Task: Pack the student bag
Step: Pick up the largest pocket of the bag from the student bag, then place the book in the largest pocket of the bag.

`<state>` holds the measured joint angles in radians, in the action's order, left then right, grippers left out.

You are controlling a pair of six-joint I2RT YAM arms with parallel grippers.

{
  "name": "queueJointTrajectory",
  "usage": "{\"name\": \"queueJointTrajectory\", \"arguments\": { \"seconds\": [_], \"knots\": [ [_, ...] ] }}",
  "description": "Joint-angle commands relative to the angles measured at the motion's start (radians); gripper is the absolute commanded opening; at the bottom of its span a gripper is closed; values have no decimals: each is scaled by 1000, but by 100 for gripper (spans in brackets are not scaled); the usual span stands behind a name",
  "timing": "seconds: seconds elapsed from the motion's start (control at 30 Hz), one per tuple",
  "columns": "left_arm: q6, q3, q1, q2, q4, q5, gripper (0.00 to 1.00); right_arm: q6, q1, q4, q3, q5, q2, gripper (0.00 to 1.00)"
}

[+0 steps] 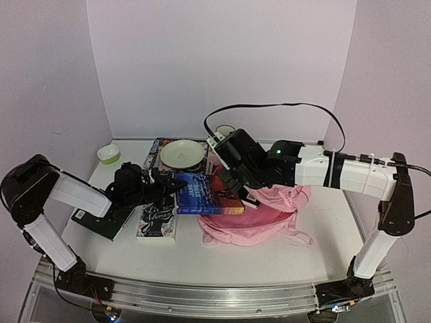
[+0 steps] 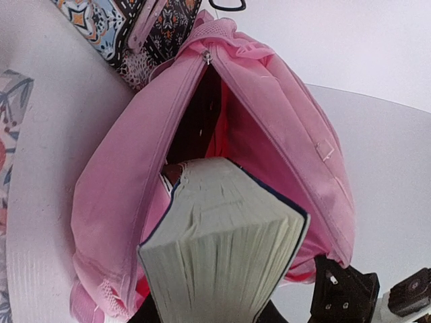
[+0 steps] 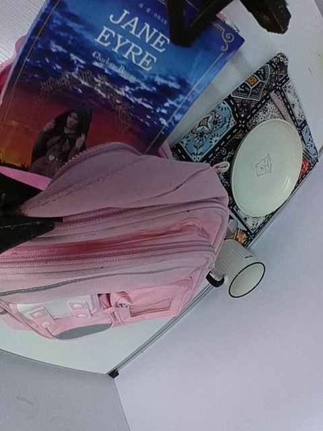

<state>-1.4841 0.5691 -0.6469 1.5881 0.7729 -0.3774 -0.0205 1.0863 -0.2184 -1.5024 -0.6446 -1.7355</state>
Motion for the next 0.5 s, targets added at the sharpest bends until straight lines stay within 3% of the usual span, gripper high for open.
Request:
{"name": "queueJointTrajectory", "arguments": {
  "seconds": [0.0, 0.23, 0.47],
  "knots": [
    [-24, 137, -27, 30, 285, 72, 0, -31, 43, 79, -68, -51, 31, 0],
    [-28, 228, -68, 154, 312, 107, 0, -108, 97, 5, -117, -92, 12, 0],
    [-8, 219, -105, 167, 333, 179, 0, -176, 161, -136, -245, -160, -57, 0]
  ]
}}
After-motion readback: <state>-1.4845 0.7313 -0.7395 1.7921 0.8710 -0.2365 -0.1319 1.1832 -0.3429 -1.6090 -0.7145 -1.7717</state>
